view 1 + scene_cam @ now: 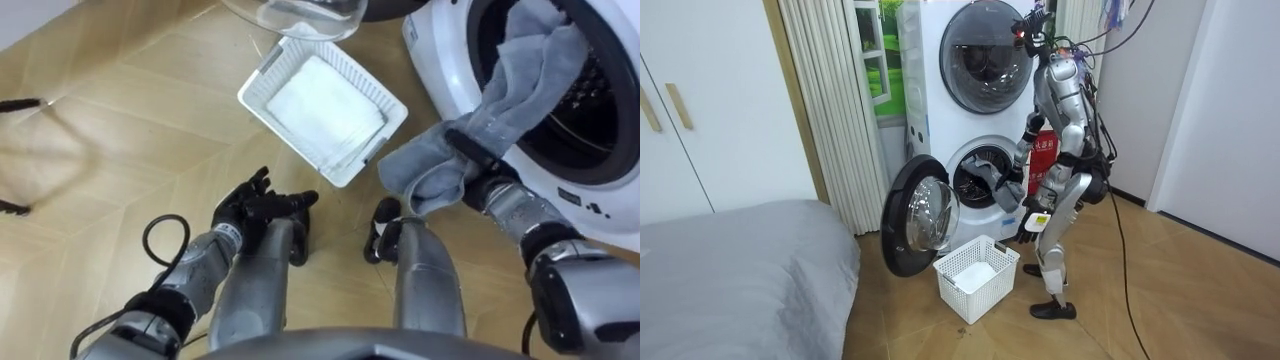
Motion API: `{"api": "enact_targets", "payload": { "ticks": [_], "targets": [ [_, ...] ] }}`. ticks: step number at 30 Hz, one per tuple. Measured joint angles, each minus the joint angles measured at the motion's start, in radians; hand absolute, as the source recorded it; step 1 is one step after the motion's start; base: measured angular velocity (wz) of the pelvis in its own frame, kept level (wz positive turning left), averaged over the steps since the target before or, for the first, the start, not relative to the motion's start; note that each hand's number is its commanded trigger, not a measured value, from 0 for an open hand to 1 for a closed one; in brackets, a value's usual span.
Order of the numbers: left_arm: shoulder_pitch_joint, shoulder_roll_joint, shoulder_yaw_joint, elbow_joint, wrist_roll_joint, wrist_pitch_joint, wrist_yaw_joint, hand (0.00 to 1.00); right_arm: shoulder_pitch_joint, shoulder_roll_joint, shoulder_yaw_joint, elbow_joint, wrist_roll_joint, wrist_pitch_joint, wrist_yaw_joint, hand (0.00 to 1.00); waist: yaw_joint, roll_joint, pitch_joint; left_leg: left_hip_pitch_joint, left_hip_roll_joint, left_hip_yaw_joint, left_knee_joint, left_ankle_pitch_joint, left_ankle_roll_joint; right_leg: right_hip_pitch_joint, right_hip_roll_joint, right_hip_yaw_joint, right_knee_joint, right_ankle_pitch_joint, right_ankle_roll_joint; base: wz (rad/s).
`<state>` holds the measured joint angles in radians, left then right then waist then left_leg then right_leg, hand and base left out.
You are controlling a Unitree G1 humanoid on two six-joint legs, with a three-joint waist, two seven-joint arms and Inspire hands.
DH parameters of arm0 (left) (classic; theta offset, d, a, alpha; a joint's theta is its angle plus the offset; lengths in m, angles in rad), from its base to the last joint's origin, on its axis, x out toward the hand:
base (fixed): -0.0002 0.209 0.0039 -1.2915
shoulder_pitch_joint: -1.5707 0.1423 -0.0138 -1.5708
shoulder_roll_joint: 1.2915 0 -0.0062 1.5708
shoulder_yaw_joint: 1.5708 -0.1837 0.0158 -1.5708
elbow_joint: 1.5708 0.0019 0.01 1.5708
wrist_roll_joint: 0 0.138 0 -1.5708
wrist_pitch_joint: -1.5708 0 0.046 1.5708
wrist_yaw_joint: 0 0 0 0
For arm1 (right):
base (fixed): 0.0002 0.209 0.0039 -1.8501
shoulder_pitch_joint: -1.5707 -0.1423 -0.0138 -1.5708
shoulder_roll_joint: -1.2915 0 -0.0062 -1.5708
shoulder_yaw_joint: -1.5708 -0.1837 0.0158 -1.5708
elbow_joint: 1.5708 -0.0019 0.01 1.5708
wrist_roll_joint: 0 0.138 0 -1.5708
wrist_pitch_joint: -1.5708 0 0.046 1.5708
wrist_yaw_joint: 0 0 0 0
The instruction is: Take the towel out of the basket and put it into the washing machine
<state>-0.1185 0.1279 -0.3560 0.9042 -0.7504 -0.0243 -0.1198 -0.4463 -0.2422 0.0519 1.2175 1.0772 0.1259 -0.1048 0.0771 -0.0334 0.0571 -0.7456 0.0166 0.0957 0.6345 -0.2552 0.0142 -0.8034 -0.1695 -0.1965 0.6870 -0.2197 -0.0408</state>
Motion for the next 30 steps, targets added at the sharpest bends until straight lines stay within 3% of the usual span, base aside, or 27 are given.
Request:
{"api": "enact_targets", "payload": {
  "ticks": [4,7,10,13,20,21,23,25,30],
  "targets": [
    [-0.001,0.006,0.002,-0.01,0.0,0.014,0.023,0.0,-0.012,-0.021,-0.043,-0.001,0.132,0.007,-0.008,1.0,-0.019,-0.014,0.0,-0.002,-0.008,0.002,0.013,0.002,0.005,-0.001,-0.005,0.002,0.011,-0.004,0.006,0.06],
    [0.002,0.026,-0.001,-0.031,-0.002,0.028,0.036,0.0,-0.034,-0.045,-0.096,-0.004,0.238,0.007,-0.039,1.0,-0.034,-0.037,-0.0009,-0.01,-0.013,0.013,0.014,0.002,0.01,-0.015,-0.014,0.01,0.029,-0.008,0.011,0.0],
    [0.005,0.044,-0.001,-0.055,-0.003,0.04,0.075,0.0,-0.055,-0.077,-0.117,-0.026,0.376,0.008,-0.082,1.0,-0.048,-0.059,-0.0049,-0.019,-0.005,0.014,0.023,0.0,0.014,-0.019,0.002,0.022,0.021,-0.002,0.016,-0.04],
    [0.009,0.045,-0.003,-0.082,-0.003,0.049,0.114,0.0,-0.087,-0.107,-0.124,-0.033,0.455,0.022,-0.14,1.0,-0.05,-0.066,-0.0036,-0.029,-0.005,0.023,0.023,0.002,0.019,-0.032,0.0,0.026,0.022,0.003,0.018,-0.03],
    [0.036,0.044,0.023,-0.12,0.003,0.037,0.147,0.0,-0.208,-0.108,-0.286,-0.042,0.517,0.032,-0.311,1.0,-0.074,-0.075,-0.0028,-0.041,-0.008,0.039,0.038,0.004,0.025,-0.041,-0.015,0.013,0.031,0.001,0.023,0.03],
    [0.037,0.043,0.028,-0.123,0.007,0.036,0.15,0.0,-0.216,-0.108,-0.301,-0.044,0.52,0.032,-0.325,0.0,-0.076,-0.075,-0.0028,-0.045,-0.008,0.039,0.042,0.004,0.025,-0.042,-0.018,0.01,0.034,0.0,0.024,0.17],
    [0.053,0.045,0.034,-0.153,0.031,0.032,0.162,0.0,-0.26,-0.109,-0.341,-0.047,0.529,0.028,-0.376,0.0,-0.097,-0.074,-0.003,-0.067,-0.012,0.042,0.061,0.004,0.026,-0.053,-0.03,0.001,0.047,-0.006,0.028,0.2],
    [0.061,0.045,0.038,-0.168,0.049,0.03,0.174,0.0,-0.283,-0.111,-0.371,-0.047,0.531,0.028,-0.412,0.0,-0.115,-0.074,-0.0031,-0.078,-0.012,0.044,0.063,0.003,0.042,-0.06,-0.039,-0.009,0.055,-0.01,0.033,0.23],
    [0.068,0.043,0.041,-0.179,0.068,0.022,0.179,0.0,-0.295,-0.12,-0.399,-0.046,0.536,-0.012,-0.485,0.0,-0.121,-0.073,-0.0036,-0.089,-0.013,0.058,0.087,-0.011,0.065,-0.067,-0.056,-0.009,0.081,-0.021,0.045,0.08]
  ]
}}
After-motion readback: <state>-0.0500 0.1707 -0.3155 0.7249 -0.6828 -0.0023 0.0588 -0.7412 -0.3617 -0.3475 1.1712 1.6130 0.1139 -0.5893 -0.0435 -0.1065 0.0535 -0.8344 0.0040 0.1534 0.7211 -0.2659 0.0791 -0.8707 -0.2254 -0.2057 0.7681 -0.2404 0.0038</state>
